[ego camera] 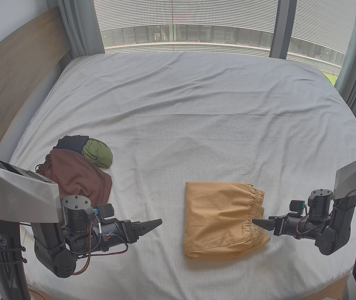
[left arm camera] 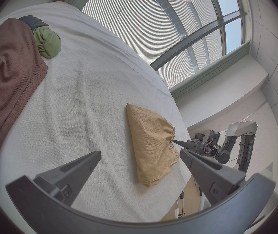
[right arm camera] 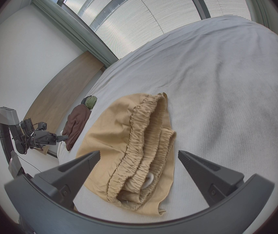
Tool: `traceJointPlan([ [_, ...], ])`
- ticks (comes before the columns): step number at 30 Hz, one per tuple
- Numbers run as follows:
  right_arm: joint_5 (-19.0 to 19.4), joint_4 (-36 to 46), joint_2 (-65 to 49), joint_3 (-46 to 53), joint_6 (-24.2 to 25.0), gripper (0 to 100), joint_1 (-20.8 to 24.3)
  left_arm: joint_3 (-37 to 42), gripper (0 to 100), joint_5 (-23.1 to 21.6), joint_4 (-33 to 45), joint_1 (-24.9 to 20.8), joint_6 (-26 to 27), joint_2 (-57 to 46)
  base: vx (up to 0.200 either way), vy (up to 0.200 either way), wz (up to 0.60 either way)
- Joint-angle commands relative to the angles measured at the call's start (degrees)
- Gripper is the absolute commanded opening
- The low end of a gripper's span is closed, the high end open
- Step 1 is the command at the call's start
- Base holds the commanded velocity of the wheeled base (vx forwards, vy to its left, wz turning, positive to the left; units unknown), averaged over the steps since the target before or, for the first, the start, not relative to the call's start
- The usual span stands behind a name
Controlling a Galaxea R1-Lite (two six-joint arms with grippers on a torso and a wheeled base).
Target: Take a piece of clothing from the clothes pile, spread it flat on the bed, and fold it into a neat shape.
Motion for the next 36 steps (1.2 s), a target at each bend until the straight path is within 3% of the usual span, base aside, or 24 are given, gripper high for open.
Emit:
traceJointPlan([
  [1, 0.02, 0.03, 2.49, 0.23, 0.33, 100, 0.03, -0.04, 100, -0.01, -0.14, -0.05, -0.03, 0.06, 0.0, 0.0, 0.0],
  [6, 0.11, 0.12, 5.04, 0.05, 0.94, 100, 0.47, 0.04, 100, -0.01, -0.05, -0.05, -0.03, 0.15, 0.0, 0.0, 0.0],
  [21, 1.69, -1.02, 5.57, -2.5, 20.89, 100, 7.33, 0.04, 100, -0.01, -0.14, -0.05, -0.03, 0.15, 0.0, 0.0, 0.0],
  [36, 1.69, -0.41, 5.48, -2.76, 21.42, 100, 7.42, 0.04, 100, -0.01, -0.14, -0.05, -0.03, 0.24, 0.0, 0.0, 0.0],
])
